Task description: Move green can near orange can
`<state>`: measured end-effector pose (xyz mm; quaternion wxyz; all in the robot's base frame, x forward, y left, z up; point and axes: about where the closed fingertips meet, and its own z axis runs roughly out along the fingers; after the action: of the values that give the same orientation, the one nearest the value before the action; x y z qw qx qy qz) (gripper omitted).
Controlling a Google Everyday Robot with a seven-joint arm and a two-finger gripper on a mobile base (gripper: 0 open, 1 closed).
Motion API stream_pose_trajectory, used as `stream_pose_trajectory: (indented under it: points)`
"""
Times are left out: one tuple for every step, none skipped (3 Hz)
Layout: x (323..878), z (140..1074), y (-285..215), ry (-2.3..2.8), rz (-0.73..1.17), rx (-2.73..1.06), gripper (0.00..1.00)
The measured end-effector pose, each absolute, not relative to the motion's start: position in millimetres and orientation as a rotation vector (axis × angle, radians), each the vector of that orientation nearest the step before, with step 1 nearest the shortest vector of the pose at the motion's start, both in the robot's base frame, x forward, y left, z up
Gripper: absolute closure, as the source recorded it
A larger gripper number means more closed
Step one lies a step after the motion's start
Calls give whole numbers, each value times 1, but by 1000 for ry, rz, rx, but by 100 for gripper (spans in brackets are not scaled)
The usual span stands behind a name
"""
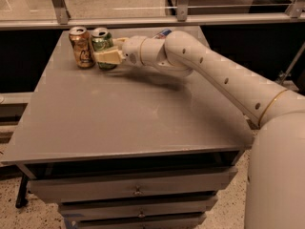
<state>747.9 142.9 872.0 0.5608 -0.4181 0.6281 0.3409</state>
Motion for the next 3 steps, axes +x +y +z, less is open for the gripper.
stream_pose_trajectory:
  points:
    - [745,867,143,1489,809,-992,36]
    - [741,862,144,1497,816,-1003,13]
    - [735,858,145,1498,828,-1009,0]
